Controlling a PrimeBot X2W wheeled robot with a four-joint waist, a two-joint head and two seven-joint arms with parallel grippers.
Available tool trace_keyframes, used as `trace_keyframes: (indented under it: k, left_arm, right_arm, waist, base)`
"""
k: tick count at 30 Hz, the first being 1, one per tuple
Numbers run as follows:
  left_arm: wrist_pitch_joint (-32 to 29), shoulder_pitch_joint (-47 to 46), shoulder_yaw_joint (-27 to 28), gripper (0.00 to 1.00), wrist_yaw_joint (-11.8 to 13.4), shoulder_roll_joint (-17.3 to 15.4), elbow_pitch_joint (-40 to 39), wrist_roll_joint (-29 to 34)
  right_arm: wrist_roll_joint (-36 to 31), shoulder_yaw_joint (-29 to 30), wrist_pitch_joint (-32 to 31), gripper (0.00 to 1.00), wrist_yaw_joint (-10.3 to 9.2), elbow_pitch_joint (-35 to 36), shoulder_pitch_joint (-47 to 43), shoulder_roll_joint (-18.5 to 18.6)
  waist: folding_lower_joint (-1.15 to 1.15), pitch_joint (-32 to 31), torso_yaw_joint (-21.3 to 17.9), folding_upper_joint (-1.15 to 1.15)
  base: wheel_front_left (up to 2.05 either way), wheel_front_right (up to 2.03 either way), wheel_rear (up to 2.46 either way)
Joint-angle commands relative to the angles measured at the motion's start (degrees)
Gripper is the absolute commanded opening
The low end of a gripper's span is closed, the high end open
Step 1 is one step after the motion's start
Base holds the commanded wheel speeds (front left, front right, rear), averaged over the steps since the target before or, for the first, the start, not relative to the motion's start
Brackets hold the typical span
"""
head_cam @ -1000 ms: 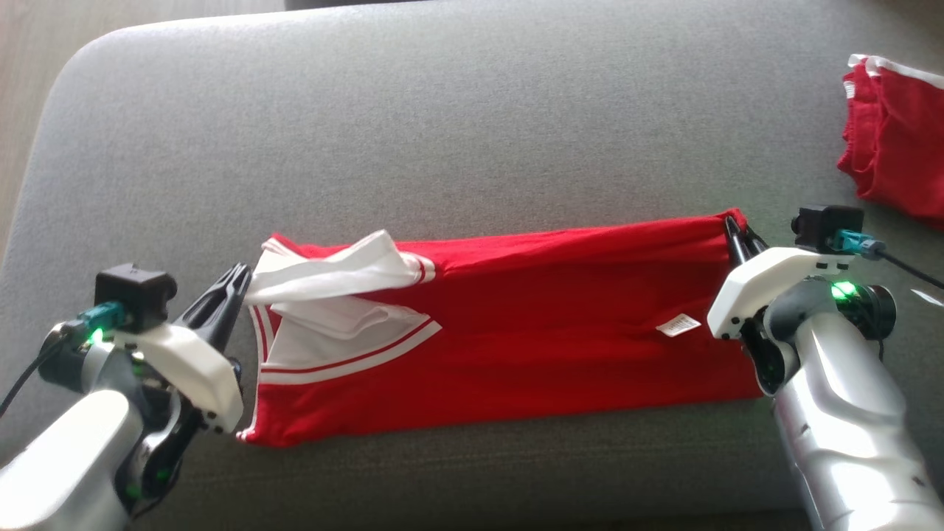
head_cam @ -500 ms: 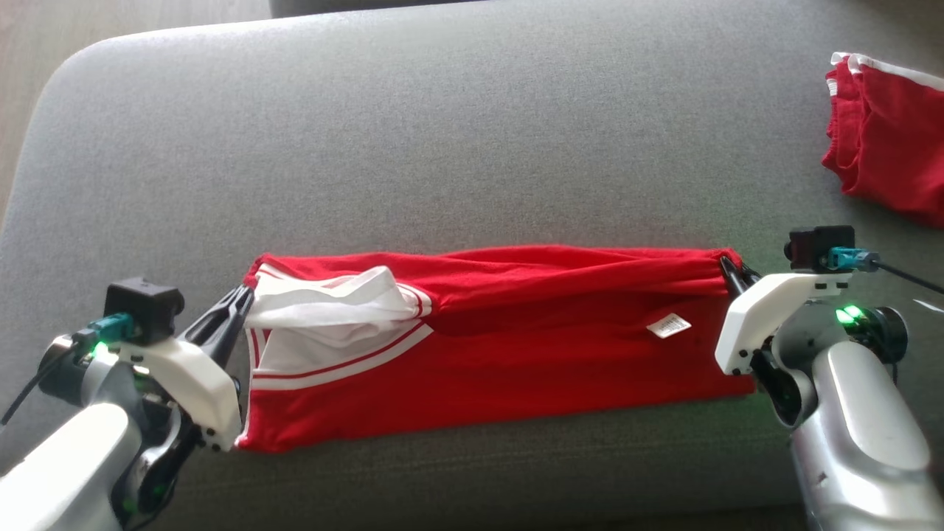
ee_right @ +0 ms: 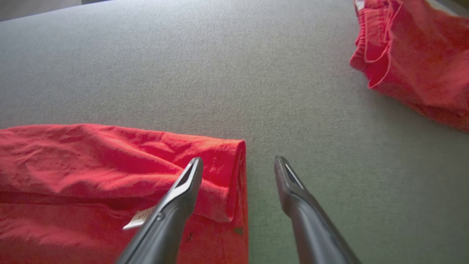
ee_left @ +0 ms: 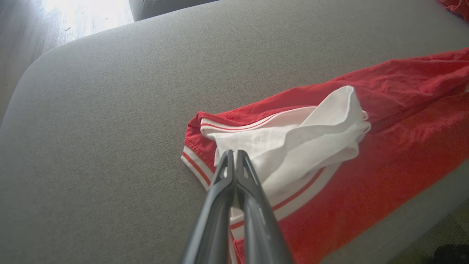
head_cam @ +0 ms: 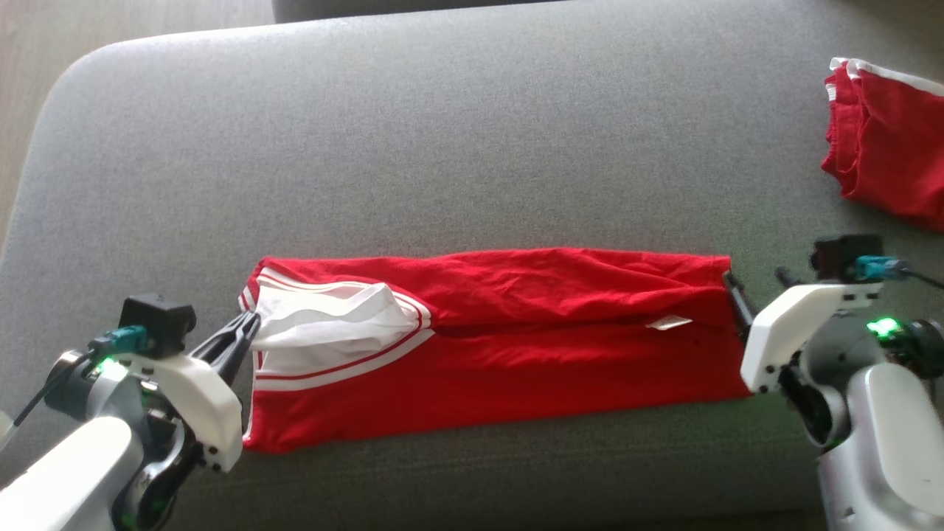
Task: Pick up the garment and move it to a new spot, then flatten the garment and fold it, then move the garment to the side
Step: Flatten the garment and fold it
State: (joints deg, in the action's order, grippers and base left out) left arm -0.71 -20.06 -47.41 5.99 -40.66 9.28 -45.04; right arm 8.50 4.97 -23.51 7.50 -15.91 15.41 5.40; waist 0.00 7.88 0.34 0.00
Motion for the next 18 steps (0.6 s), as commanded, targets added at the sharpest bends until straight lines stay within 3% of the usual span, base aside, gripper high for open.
trace_keyframes:
  k: [1, 12, 13, 14, 16, 18]
  left_arm:
    - [-0.3, -1.4, 2.6, 0.00, -0.3, -2.9, -1.6, -0.4]
    - [-2.1, 0.3, 0.7, 0.00, -1.5, -3.2, -3.4, -1.2]
    - [-2.3, 0.8, 0.2, 0.07, -1.6, -3.1, -3.6, -1.2]
    - [-2.6, 1.4, -0.3, 0.34, -1.6, -2.9, -3.8, -1.3]
    - [-2.9, 2.3, -0.9, 1.00, -1.2, -2.7, -3.9, -1.3]
    - [-2.2, 2.7, -0.8, 1.00, -0.2, -2.6, -3.7, -0.8]
  right_arm:
    - [-0.8, -0.2, 0.3, 1.00, -0.01, 3.4, 0.8, -0.1]
    - [-1.7, 3.7, 7.6, 1.00, -0.01, 6.7, 0.4, -2.2]
    - [-1.6, 4.4, 8.8, 1.00, -0.01, 6.8, 0.5, -2.3]
    - [-1.7, 4.9, 10.0, 1.00, -0.01, 6.8, 0.6, -2.4]
    - [-1.1, 5.3, 12.2, 1.00, -0.01, 6.8, 0.8, -2.5]
    - [0.6, 4.7, 14.5, 1.00, -0.01, 6.6, 0.7, -2.5]
  waist:
    - [0.00, -0.4, 0.1, 0.00]
    - [0.00, -2.0, 0.5, 0.00]
    - [0.00, -2.2, 0.5, 0.00]
    - [0.00, -2.3, 0.5, 0.00]
    - [0.00, -2.6, 0.5, 0.00]
    - [0.00, -3.0, 0.6, 0.00]
  base:
    - [0.00, 0.00, 0.00]
    - [0.00, 0.00, 0.00]
    - [0.00, 0.00, 0.00]
    - [0.00, 0.00, 0.00]
    - [0.00, 0.00, 0.00]
    - [0.00, 0.00, 0.00]
